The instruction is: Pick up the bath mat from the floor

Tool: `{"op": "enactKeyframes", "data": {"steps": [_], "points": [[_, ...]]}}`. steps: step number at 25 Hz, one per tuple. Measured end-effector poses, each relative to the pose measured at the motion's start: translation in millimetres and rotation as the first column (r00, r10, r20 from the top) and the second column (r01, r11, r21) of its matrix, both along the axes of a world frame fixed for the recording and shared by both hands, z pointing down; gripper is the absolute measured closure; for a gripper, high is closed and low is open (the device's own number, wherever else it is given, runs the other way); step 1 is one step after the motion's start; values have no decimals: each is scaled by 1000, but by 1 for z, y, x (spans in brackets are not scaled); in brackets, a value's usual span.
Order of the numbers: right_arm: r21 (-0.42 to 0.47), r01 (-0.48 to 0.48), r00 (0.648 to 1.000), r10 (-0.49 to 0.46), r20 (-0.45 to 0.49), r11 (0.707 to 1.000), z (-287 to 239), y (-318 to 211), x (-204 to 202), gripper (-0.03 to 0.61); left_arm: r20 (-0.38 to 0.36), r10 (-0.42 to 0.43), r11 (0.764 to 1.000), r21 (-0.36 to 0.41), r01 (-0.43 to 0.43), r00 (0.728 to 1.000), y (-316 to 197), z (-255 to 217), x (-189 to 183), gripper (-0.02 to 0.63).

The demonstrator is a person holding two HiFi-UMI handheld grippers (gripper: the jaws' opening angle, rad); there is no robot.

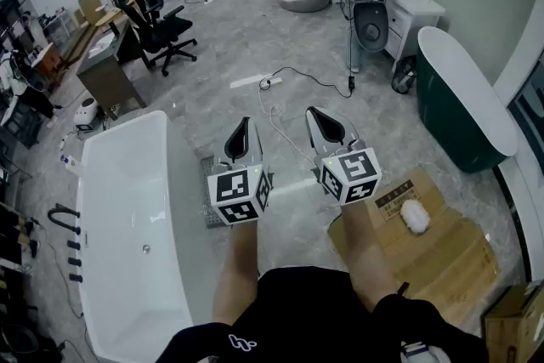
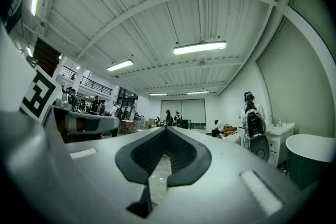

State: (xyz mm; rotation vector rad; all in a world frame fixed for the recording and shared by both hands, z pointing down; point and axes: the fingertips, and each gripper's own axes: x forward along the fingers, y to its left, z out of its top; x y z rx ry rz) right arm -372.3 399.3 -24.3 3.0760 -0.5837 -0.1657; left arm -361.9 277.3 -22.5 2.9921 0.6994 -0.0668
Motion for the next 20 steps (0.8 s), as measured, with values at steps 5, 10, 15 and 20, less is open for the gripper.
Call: {"op": "enactKeyframes", "data": {"steps": [5,10,15,20], "points": [[-7,36,999,-36,-26,999,-6,26,5,572,-8,-14,1000,-3,14,1000,29,-1,4,615],[69,9,1000,-9,2,998,8,57,8,572,2,-47,999,2,47,999,36,9,0,614],[131,26,999,-31,30,991,14,63,21,572,33,-127,992,-7,127,991,10,10,14,615],[147,39,998,-44,34,988,21,80,29,572,46,-171,985,15,170,984,11,15,28,615]]}}
